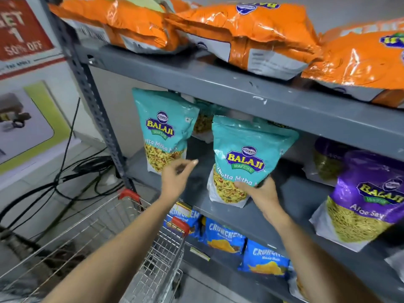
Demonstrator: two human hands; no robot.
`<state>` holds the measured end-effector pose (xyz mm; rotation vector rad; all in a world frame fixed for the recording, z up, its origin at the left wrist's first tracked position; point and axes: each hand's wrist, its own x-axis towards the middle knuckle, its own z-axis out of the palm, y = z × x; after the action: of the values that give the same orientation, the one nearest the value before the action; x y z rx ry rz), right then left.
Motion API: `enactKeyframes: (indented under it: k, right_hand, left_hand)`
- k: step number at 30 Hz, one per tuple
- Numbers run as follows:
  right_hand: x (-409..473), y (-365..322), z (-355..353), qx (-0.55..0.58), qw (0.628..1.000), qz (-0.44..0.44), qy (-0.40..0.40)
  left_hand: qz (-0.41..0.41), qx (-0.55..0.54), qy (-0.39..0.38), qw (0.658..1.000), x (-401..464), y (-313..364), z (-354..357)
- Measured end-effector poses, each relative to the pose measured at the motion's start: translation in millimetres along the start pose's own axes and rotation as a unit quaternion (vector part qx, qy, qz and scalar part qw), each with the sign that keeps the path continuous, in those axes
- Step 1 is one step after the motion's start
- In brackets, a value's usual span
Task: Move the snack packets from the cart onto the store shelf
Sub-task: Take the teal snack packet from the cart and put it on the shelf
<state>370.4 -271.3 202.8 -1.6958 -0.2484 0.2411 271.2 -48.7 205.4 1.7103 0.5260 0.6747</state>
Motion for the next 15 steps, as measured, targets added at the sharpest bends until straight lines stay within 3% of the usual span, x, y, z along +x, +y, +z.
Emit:
enactKeyframes:
  k: [3,5,10,15]
  right_hand:
    - [0,25,2,-0.051,0.998,0.022,-0.040]
    - [-2,36,5,-0.061,0.997,0.020,-0.044]
    - [-1,47,15,-0.074,0.997,0.012,-0.006]
    - [3,45,22,-0.085,0.996,0.002,0.023]
  left_hand:
    - [-0.050,0.052,0.132,0.989,-14,-33,-23]
    - [-0.054,0.094,0.178,0.978,-13,-46,-33]
    - [-0.033,0.178,0.096,0.979,17,-62,-36]
    - [-0.052,0.176,0.120,0.976,35,-78,-25]
